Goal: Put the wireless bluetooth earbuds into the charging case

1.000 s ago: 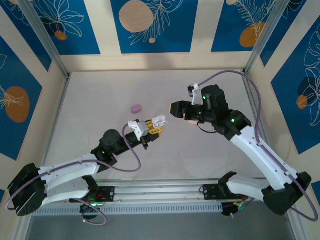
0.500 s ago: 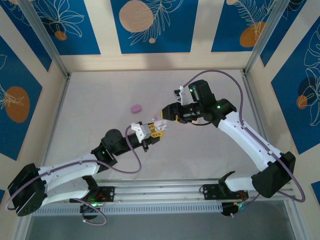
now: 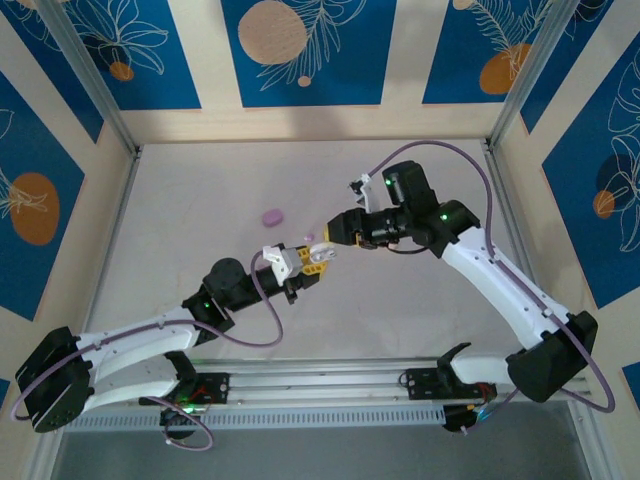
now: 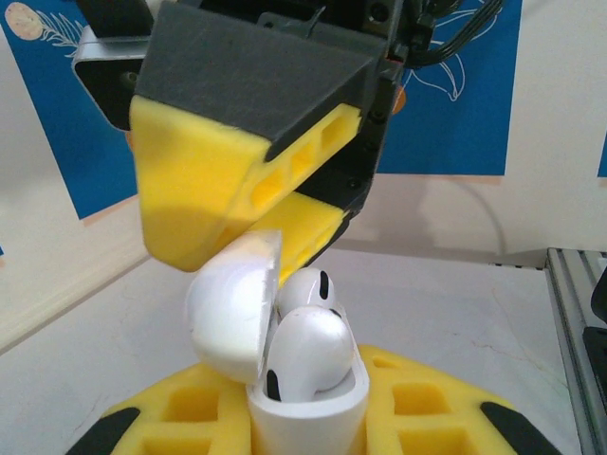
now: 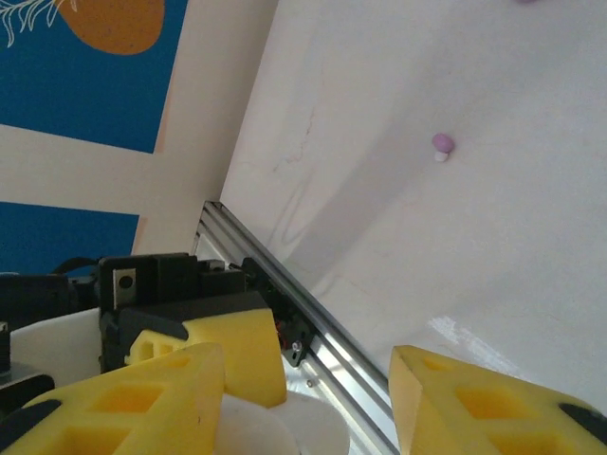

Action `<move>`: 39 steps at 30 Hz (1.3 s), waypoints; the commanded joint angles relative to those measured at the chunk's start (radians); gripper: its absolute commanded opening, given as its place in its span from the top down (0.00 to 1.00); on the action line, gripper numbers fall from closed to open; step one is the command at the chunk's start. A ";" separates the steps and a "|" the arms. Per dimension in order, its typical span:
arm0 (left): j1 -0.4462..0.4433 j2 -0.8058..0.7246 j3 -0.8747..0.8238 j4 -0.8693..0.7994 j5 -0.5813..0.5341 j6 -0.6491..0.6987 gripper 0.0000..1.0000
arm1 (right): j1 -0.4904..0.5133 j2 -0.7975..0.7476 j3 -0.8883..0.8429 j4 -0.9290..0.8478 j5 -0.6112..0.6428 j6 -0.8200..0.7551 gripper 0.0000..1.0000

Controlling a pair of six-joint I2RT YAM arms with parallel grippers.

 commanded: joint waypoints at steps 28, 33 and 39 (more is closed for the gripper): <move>0.022 0.380 0.291 -0.326 -0.162 -0.459 0.83 | -0.431 -0.323 -0.404 -0.022 0.144 0.241 0.44; 0.059 0.606 0.440 -0.356 -0.035 -0.598 0.83 | -0.478 -0.331 -0.452 -0.006 0.081 0.246 0.44; 0.097 0.853 0.667 -0.485 0.065 -0.735 0.83 | -0.501 -0.331 -0.455 -0.022 0.052 0.223 0.44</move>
